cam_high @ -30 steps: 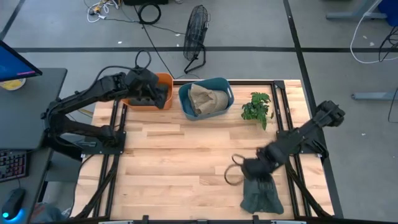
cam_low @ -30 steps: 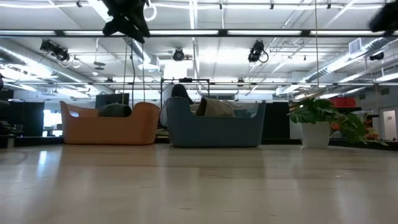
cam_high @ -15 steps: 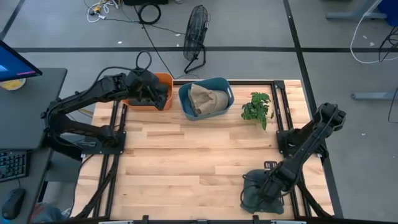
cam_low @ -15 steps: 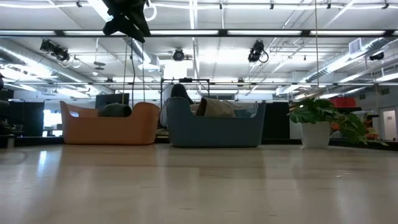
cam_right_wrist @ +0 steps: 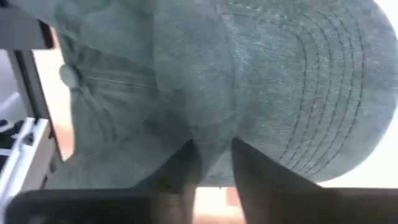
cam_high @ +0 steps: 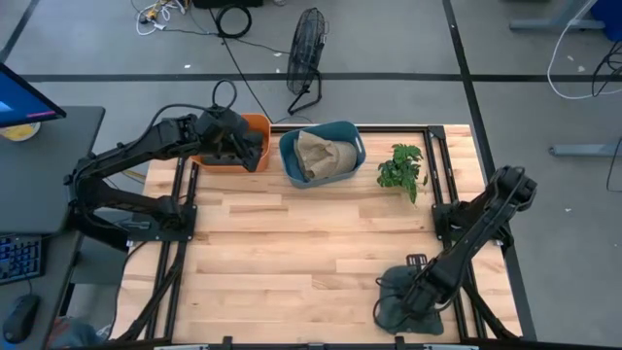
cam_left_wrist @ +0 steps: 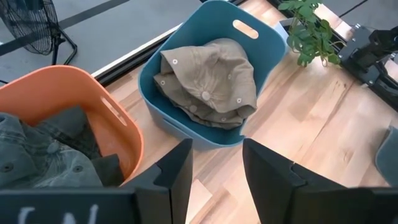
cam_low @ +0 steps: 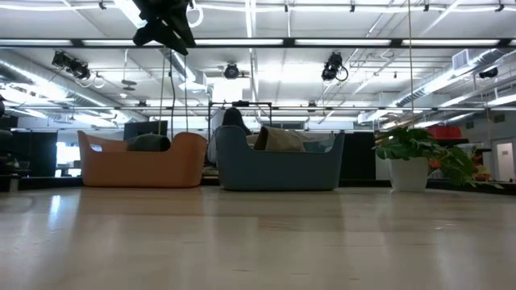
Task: Pick & Place hat
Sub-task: Put the gray cap into the orange bin
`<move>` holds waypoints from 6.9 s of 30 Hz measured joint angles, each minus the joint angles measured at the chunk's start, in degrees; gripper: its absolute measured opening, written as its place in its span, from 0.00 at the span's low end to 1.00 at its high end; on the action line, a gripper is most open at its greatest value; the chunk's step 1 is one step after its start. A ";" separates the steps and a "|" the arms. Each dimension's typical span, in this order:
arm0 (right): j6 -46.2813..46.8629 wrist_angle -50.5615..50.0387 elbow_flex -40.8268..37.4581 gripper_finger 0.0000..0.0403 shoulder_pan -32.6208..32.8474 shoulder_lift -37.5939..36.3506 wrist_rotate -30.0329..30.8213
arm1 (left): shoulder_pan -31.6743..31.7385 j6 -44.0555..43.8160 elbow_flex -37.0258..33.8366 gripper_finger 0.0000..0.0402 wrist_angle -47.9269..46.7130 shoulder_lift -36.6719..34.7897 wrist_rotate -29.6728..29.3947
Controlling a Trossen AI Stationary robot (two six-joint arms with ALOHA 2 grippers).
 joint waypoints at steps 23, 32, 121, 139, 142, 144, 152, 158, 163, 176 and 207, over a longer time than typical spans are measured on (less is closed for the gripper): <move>-53.55 -15.25 20.16 0.01 -12.50 -1.69 41.76 | -12.12 -18.39 -0.04 0.33 0.58 1.12 16.76; -82.01 -2.76 21.11 0.00 -25.06 -1.69 47.59 | -18.40 -21.66 -0.35 0.29 12.39 7.50 16.68; -58.28 6.50 21.14 0.25 -35.83 -1.69 51.99 | 10.90 -20.07 -0.35 0.03 -11.91 -6.14 -11.49; -56.59 7.26 21.14 0.25 -35.79 -1.69 48.97 | 19.72 -11.06 -0.35 0.04 -5.79 10.37 0.65; -56.71 7.21 21.14 0.25 -35.83 -1.69 48.97 | 20.45 -11.10 -0.35 0.05 -5.62 12.99 0.88; -56.72 7.21 21.14 0.25 -35.83 -1.69 48.97 | 20.82 -10.95 -0.35 0.05 -5.47 14.38 1.57; -55.28 7.19 21.14 0.25 -35.83 -1.69 48.97 | 20.98 -8.12 -0.33 0.06 -7.28 15.89 1.81; -55.41 7.21 21.14 0.25 -36.08 -1.69 48.03 | 20.98 -7.87 -0.33 0.14 -12.84 14.54 1.49; -55.50 7.24 21.14 0.25 -36.12 -1.69 46.18 | 20.98 -7.87 -0.38 0.23 -14.96 12.36 1.47; -55.52 7.23 21.14 0.25 -36.12 -1.69 45.96 | 20.98 -10.91 -0.39 0.33 -21.82 1.68 -2.09; -53.60 13.09 21.14 0.01 -41.19 -1.69 38.50 | 7.63 -7.37 -0.39 0.01 7.95 19.25 1.24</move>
